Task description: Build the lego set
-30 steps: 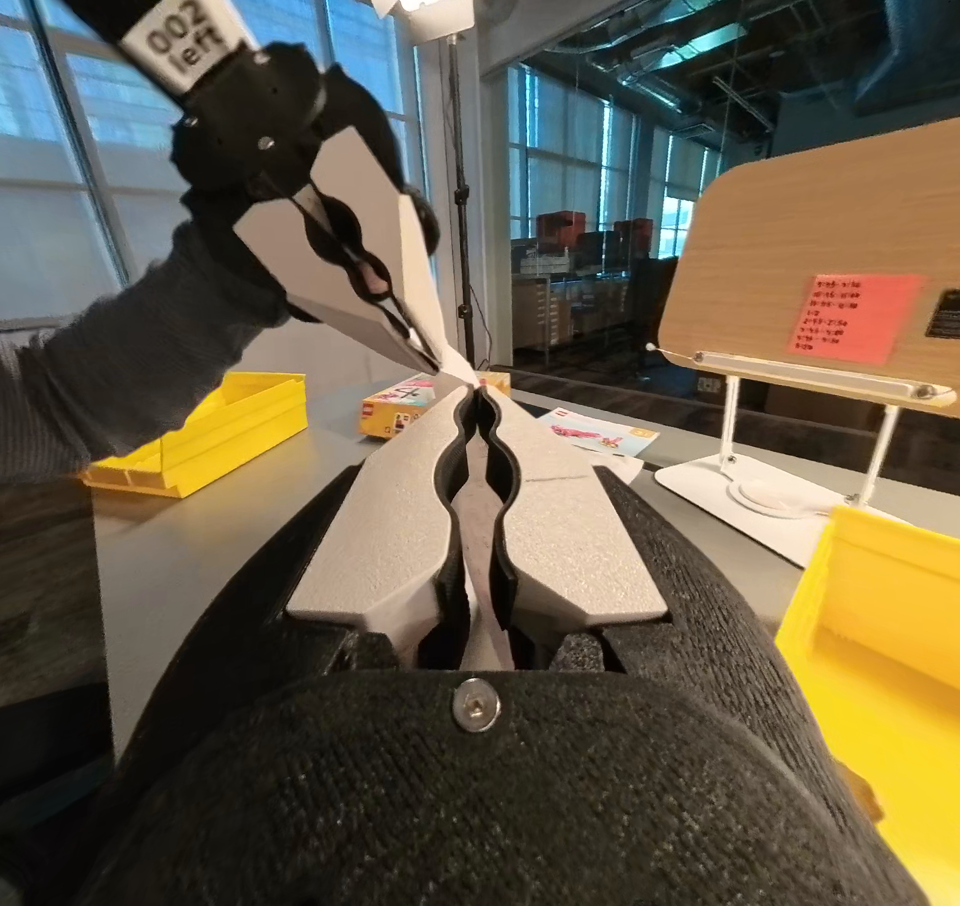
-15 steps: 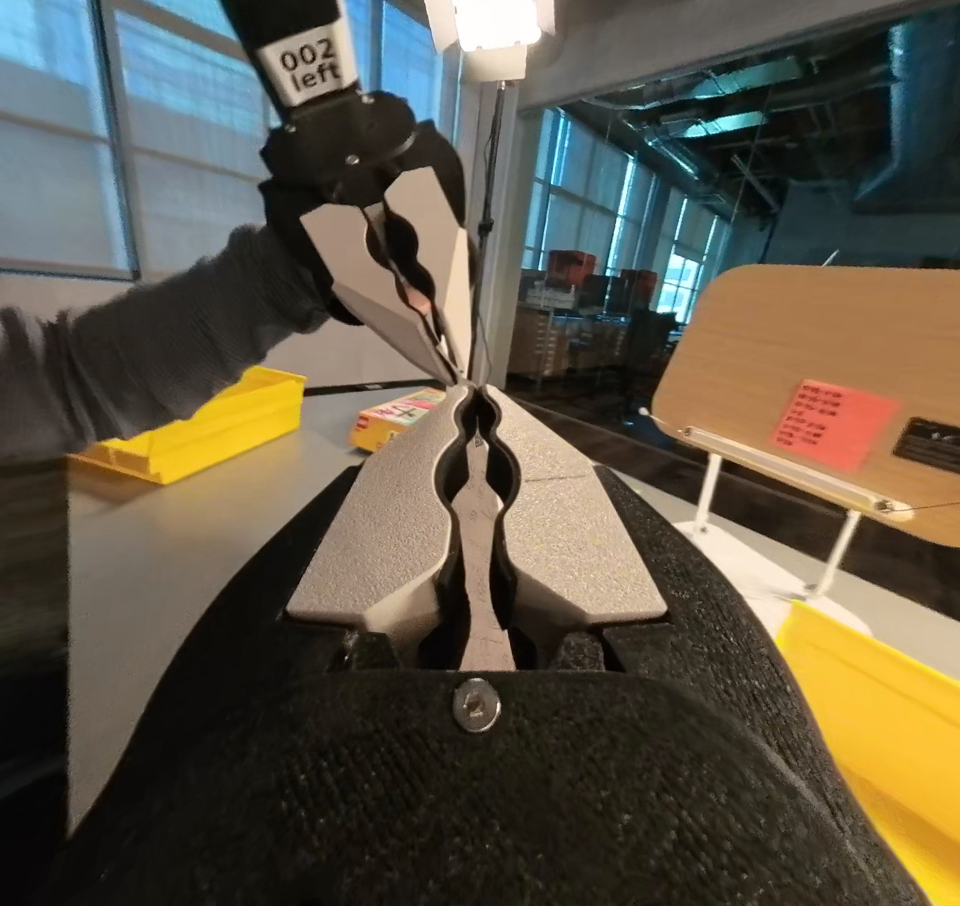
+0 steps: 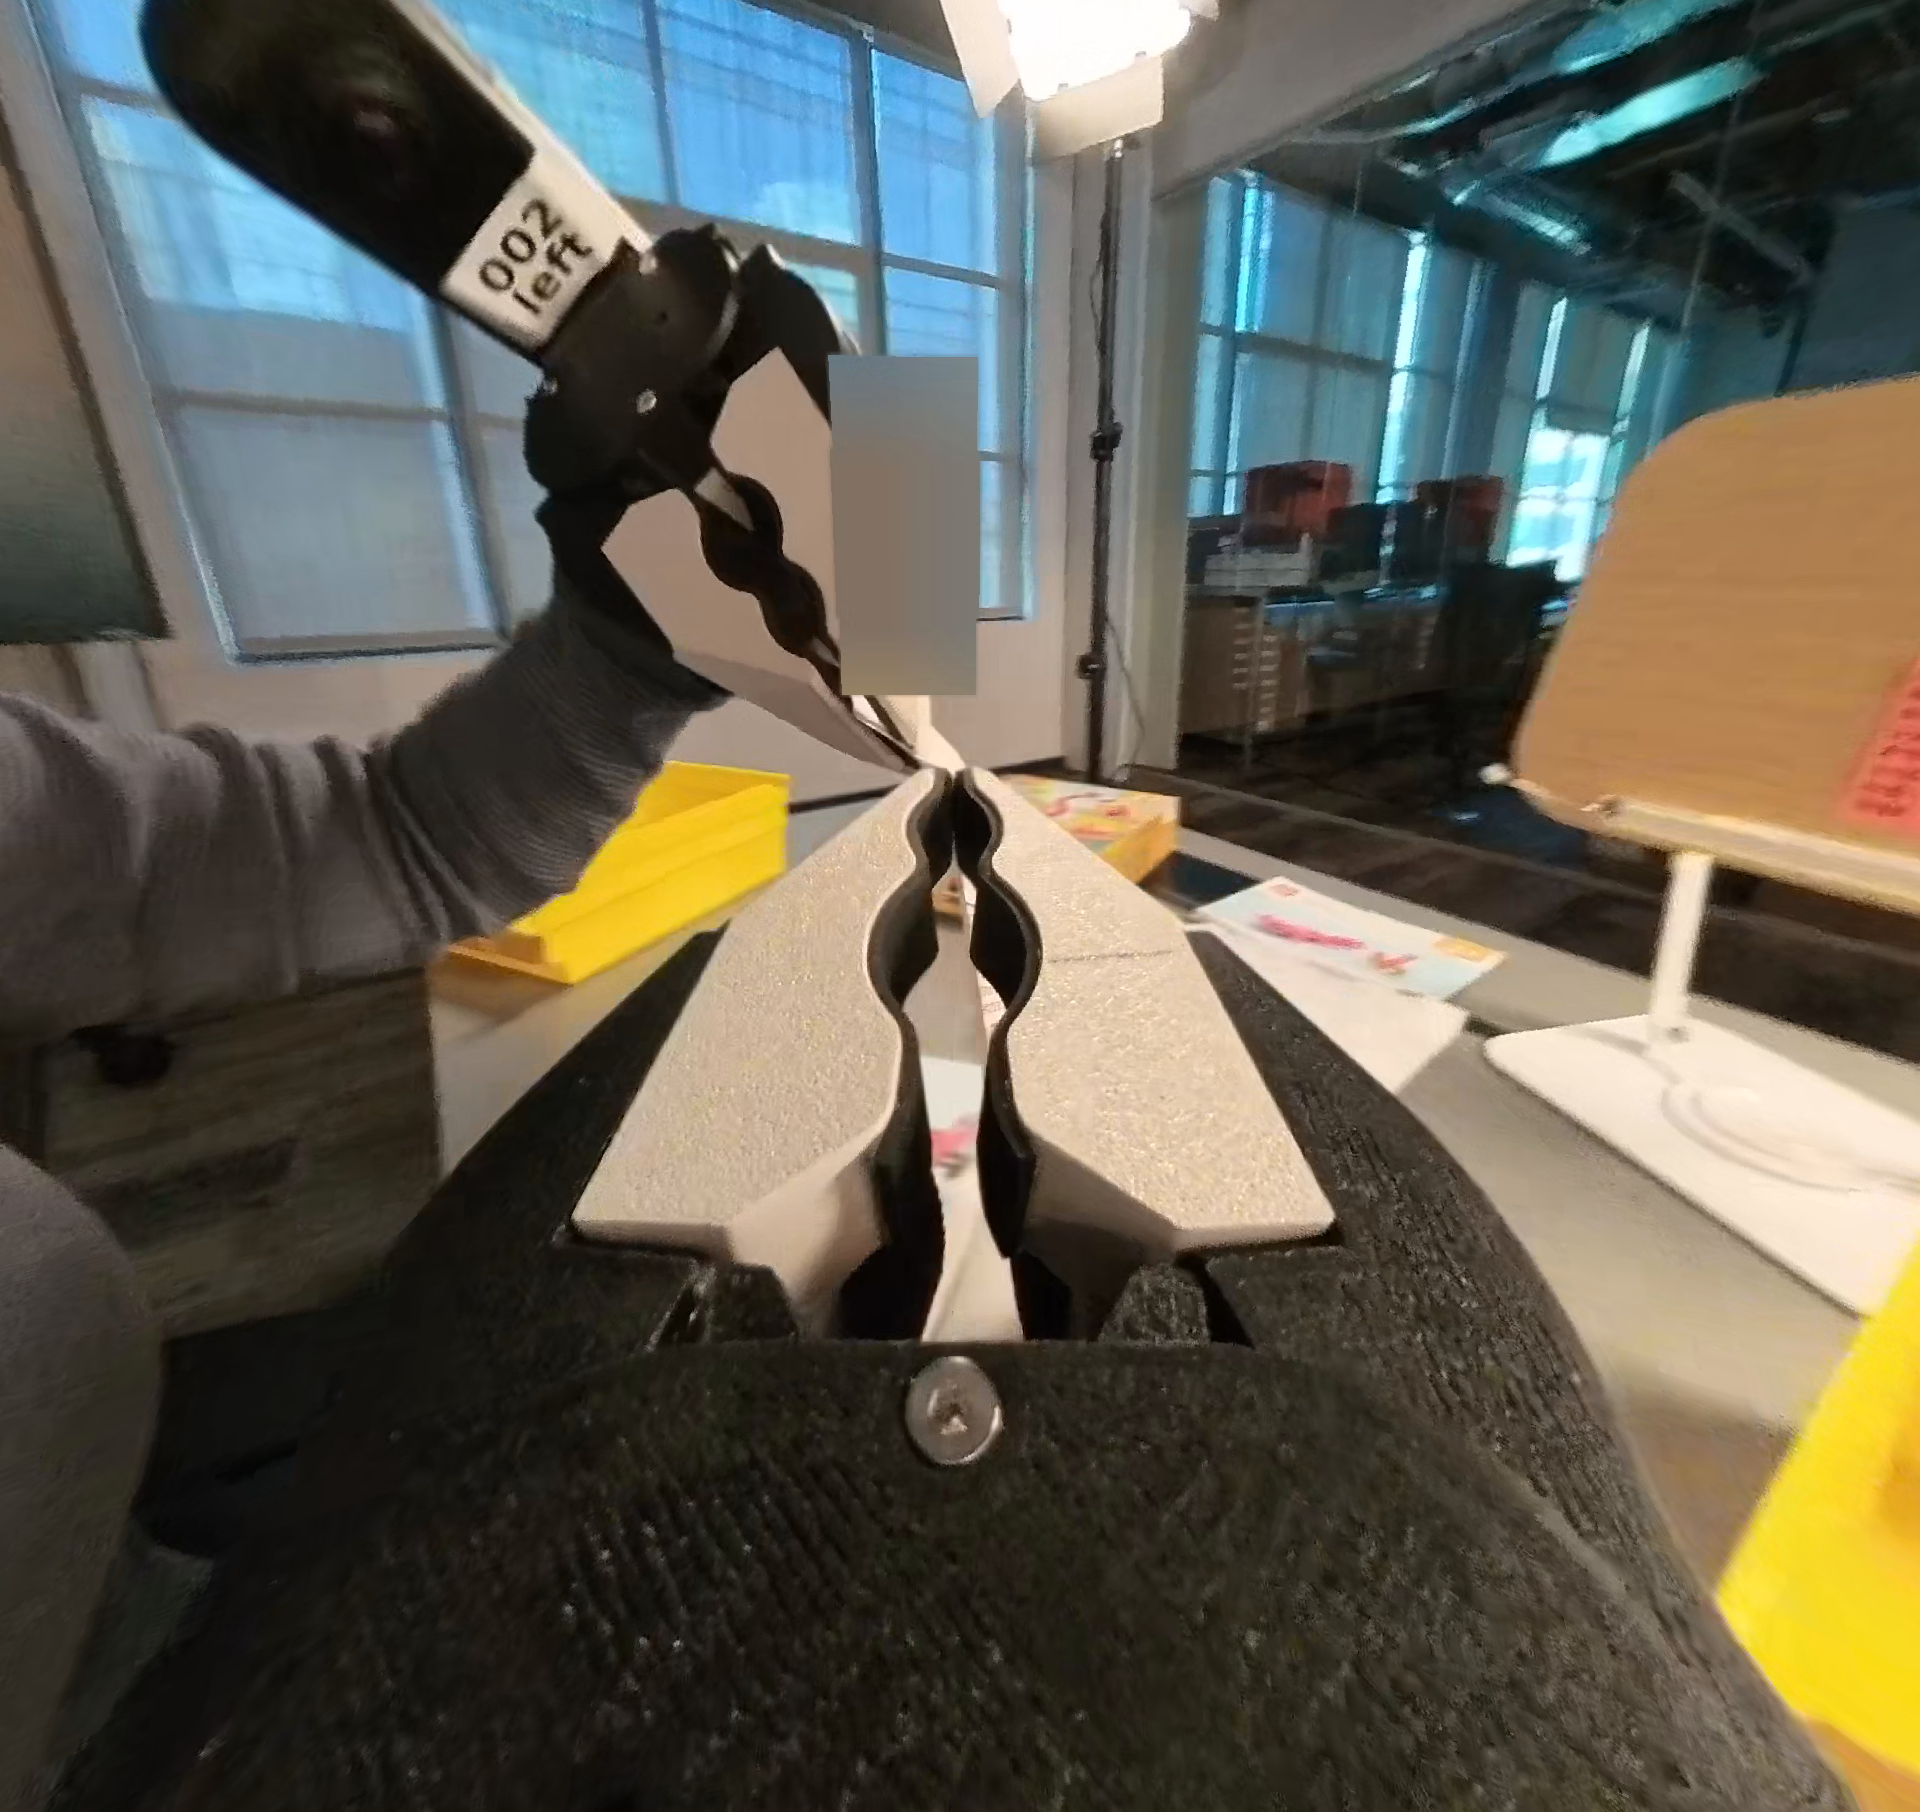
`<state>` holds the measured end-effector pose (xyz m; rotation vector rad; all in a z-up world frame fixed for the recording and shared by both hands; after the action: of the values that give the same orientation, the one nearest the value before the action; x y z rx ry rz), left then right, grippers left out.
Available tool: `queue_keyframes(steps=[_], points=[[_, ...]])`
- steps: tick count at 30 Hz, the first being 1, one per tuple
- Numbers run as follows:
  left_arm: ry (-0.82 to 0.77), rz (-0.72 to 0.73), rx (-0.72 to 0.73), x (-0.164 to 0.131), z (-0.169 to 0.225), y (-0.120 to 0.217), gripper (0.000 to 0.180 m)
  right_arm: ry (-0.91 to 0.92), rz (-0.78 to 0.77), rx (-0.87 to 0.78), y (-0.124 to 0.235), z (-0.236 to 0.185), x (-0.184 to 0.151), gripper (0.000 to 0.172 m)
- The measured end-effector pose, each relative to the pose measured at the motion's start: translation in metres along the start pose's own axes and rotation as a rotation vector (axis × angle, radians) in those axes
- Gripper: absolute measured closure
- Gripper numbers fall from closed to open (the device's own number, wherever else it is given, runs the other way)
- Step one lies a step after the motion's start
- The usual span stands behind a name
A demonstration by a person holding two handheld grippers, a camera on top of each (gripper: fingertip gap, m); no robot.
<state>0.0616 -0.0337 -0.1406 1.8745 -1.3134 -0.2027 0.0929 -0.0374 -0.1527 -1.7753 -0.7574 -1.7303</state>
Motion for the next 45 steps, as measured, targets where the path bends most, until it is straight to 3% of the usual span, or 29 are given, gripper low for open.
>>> queue_keyframes(steps=[3,5,8,10,12,14,17,19,22,26,28,33,39,45], points=[[0.005,0.009,0.029,0.001,0.008,0.001,0.180,-0.078,0.026,0.071,0.000,-0.007,-0.005,0.172],[0.113,0.052,0.061,0.001,0.007,-0.001,0.180,-0.104,0.036,0.071,0.000,-0.006,-0.006,0.172],[0.306,0.114,0.222,-0.004,0.003,0.006,0.167,0.008,0.018,-0.077,-0.003,-0.008,-0.007,0.172],[0.551,0.127,0.353,-0.015,0.001,0.017,0.140,0.125,0.025,-0.183,-0.006,-0.018,-0.007,0.172],[0.915,0.218,0.359,-0.025,0.016,0.029,0.122,0.210,0.035,-0.233,-0.013,-0.035,-0.009,0.172],[1.205,0.391,0.341,-0.032,0.043,0.042,0.118,0.293,0.042,-0.285,-0.020,-0.049,-0.013,0.172],[1.468,0.639,0.308,-0.035,0.081,0.058,0.126,0.403,0.034,-0.337,-0.030,-0.067,-0.017,0.172],[1.522,0.710,0.273,-0.031,0.094,0.064,0.131,0.464,0.019,-0.345,-0.039,-0.079,-0.021,0.172],[1.562,0.586,0.282,-0.034,0.105,0.064,0.126,0.552,-0.011,-0.337,-0.055,-0.104,-0.029,0.172],[1.670,0.581,0.273,-0.042,0.122,0.072,0.126,0.711,-0.039,-0.362,-0.077,-0.133,-0.044,0.172],[1.726,0.609,0.298,-0.052,0.129,0.080,0.138,0.769,-0.042,-0.369,-0.086,-0.144,-0.050,0.172],[1.811,0.515,0.318,-0.064,0.148,0.084,0.164,0.781,-0.053,-0.373,-0.097,-0.150,-0.058,0.172],[1.817,0.576,0.316,-0.067,0.149,0.082,0.176,0.771,-0.060,-0.371,-0.099,-0.148,-0.059,0.172],[1.618,0.405,0.404,-0.063,0.146,0.074,0.180,0.645,-0.049,-0.288,-0.095,-0.139,-0.056,0.172]])
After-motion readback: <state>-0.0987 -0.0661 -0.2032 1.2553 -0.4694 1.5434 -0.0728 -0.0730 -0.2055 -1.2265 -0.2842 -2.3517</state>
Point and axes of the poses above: each gripper's, where its closed fingertips meet, y back along the fingers, x out of its top, z = x × y across the jaws, the point moved 2 cm from there along y, back along the fingers, and after that the axes turned 15 degrees about -z, right-handed, at the moved point
